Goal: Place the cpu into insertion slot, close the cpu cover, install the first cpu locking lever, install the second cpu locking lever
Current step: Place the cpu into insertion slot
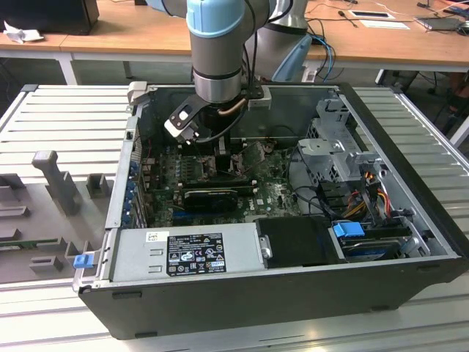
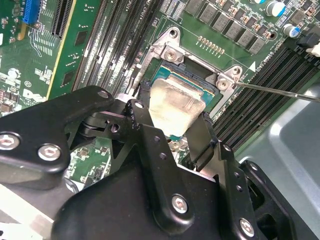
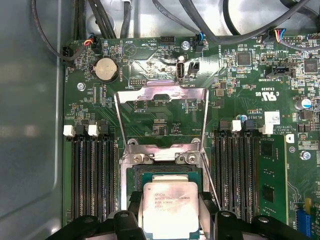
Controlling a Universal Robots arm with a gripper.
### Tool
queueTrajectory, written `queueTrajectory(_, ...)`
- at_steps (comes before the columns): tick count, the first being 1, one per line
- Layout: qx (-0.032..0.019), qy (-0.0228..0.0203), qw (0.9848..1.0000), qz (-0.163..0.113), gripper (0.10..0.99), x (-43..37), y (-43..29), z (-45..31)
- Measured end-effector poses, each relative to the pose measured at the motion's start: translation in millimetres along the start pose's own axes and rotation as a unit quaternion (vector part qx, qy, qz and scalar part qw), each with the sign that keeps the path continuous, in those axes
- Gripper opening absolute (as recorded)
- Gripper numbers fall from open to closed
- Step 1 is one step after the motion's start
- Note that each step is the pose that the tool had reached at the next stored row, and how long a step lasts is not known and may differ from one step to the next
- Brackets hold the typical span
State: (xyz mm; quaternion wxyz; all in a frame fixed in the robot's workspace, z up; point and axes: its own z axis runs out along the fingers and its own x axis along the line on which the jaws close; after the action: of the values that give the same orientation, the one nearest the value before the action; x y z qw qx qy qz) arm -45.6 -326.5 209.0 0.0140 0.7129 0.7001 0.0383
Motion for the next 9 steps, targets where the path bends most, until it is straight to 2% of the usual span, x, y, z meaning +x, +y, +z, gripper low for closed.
queueTrajectory(9, 0.0000, 0.0000, 1.0000, 0.000, 0.533, 3.0, -0.3, 2.8)
